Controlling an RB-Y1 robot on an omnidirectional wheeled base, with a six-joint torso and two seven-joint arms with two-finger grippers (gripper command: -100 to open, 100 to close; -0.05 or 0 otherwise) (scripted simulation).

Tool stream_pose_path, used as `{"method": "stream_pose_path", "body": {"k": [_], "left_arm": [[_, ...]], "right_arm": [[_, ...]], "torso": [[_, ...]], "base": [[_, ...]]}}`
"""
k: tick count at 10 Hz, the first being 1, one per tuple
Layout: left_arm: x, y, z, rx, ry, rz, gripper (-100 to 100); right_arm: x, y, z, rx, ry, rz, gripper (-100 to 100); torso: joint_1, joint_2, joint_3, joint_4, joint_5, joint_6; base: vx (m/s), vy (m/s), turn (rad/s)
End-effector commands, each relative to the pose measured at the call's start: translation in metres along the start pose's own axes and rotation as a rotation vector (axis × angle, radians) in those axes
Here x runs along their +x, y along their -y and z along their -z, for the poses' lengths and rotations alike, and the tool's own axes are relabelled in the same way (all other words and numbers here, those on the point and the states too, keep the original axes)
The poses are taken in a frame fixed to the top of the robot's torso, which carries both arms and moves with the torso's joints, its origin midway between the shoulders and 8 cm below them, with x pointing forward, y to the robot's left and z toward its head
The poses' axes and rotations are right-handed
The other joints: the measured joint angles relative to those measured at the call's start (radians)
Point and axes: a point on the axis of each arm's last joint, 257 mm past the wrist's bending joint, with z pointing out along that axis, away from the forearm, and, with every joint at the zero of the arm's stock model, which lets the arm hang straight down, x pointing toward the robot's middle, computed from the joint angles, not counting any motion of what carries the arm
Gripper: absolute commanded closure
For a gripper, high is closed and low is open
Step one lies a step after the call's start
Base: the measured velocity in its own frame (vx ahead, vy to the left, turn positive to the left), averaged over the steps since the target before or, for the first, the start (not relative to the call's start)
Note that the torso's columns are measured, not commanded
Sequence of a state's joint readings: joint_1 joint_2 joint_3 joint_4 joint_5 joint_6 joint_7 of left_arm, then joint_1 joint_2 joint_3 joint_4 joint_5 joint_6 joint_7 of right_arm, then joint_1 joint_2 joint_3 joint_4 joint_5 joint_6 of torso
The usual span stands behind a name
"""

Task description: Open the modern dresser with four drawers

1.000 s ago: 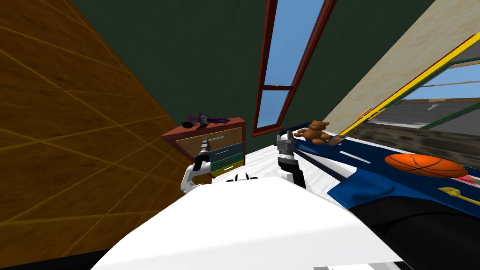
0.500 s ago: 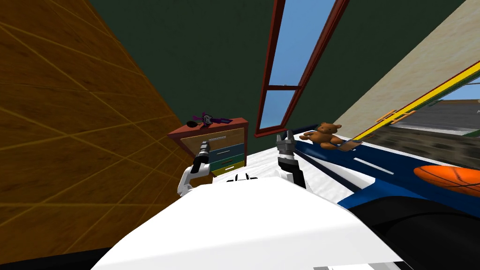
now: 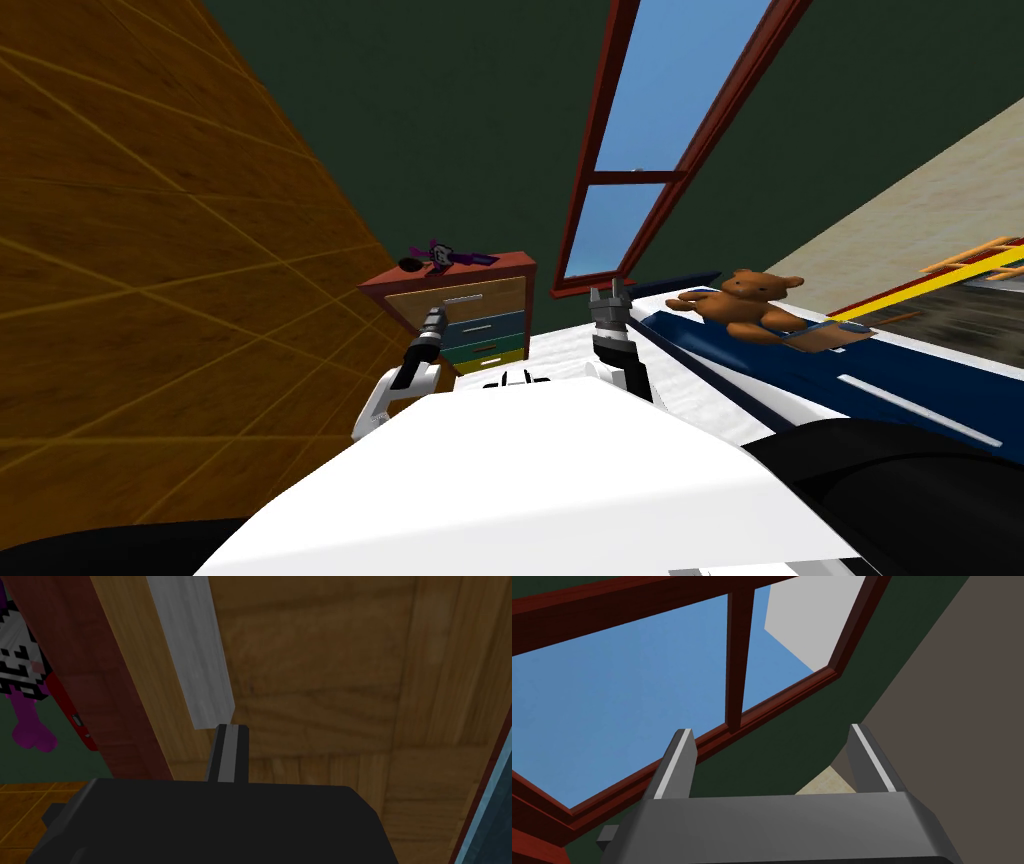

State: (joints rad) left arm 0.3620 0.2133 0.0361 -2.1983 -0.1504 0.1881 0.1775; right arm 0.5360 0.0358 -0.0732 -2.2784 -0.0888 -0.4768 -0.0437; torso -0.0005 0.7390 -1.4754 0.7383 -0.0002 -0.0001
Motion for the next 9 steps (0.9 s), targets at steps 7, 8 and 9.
{"method": "stream_pose_path", "body": {"k": [7,8,9], "left_arm": [[0.005,0.019,0.020,-0.009,-0.030,0.001,-100],[0.003,0.018,0.019,-0.007,-0.029,0.002,-100],[-0.007,0.017,0.007,-0.012,0.019,-0.011,-100]], "right_arm": [[0.000,0.000,0.000,0.000,0.000,0.000,0],[0.000,0.000,0.000,0.000,0.000,0.000,0],[0.000,0.000,0.000,0.000,0.000,0.000,0]], "torso": [[0.000,-0.001,-0.001,0.000,0.000,0.000],[0.000,-0.001,-0.001,0.000,0.000,0.000],[0.001,-0.001,0.000,0.000,0.000,0.000]], "base": [[0.022,-0.030,-0.008],[0.008,-0.014,0.000],[-0.059,0.043,-0.278]]}}
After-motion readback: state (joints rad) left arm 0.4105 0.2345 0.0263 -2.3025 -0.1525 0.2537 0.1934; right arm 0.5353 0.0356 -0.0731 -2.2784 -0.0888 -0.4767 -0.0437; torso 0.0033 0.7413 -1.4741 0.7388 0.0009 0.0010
